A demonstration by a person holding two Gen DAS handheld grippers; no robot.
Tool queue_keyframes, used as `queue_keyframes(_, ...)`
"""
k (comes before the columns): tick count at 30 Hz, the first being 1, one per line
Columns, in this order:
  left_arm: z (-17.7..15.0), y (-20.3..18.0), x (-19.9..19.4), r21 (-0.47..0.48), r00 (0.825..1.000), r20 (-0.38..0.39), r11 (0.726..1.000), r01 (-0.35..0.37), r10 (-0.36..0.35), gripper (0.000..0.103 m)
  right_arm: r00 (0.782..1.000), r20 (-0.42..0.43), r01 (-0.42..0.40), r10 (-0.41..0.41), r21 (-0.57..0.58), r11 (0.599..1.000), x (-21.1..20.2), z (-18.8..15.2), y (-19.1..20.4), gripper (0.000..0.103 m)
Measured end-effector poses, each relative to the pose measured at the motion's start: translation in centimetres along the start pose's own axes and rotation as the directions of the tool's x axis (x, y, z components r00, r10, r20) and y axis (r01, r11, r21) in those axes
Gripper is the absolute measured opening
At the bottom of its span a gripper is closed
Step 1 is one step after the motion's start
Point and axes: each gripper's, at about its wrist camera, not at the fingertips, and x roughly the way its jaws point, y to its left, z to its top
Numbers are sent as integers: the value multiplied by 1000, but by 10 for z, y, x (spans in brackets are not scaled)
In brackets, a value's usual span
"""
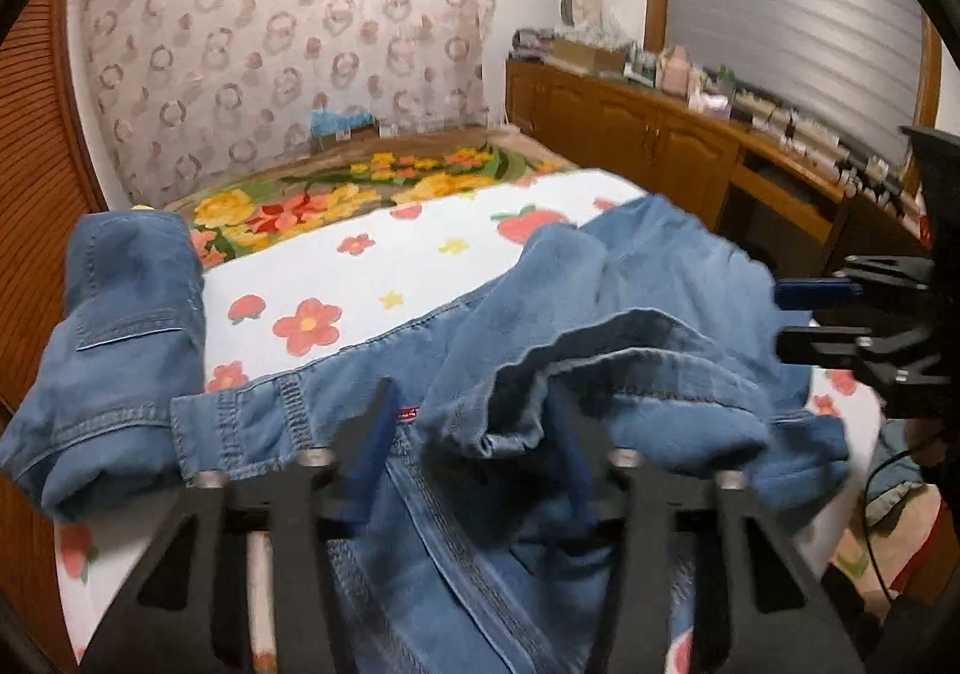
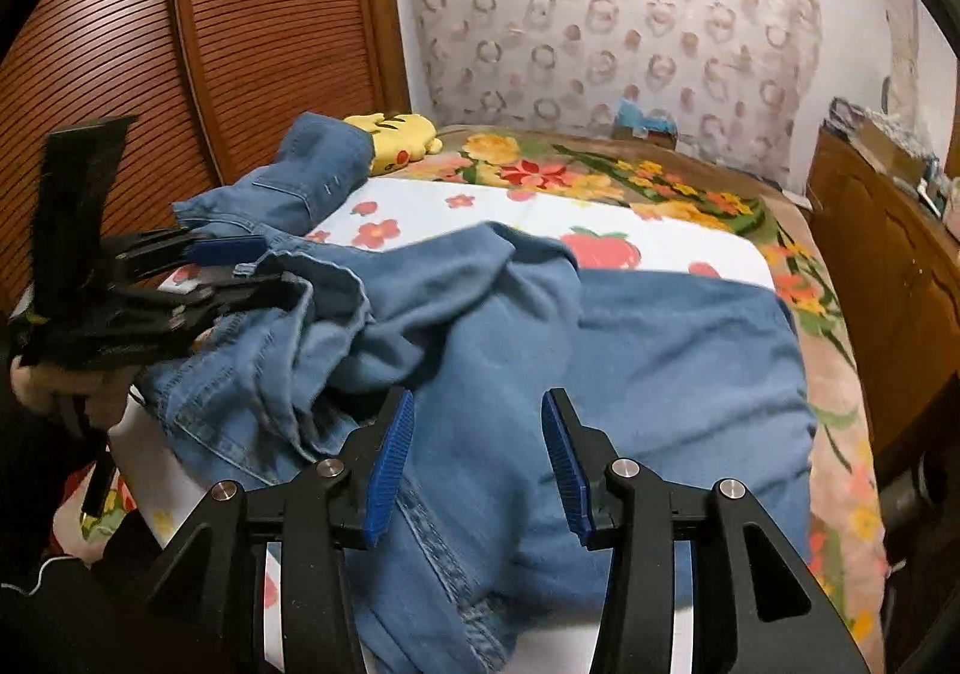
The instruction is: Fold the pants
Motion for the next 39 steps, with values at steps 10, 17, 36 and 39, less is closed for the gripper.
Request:
queue_keyframes(10, 4, 47, -42, -48, 995, 53, 995, -85, 88, 18, 1000, 9, -28, 28, 27, 999, -16, -10, -21, 46)
queue_keyframes(17, -2, 99, -51, -119, 982, 19, 976, -182, 186, 24, 997, 11, -78, 78, 15, 997, -3, -10, -9, 46)
queue_keyframes(36, -9, 33, -67, -82, 994, 103, 996, -37, 46, 50, 998, -7, -66, 66, 29, 997, -4, -25, -23, 46)
queue_keyframes(39, -3, 18, -53, -56, 996, 82, 998, -15, 19, 50, 998, -10, -55, 55, 31, 998, -7, -30, -27, 46)
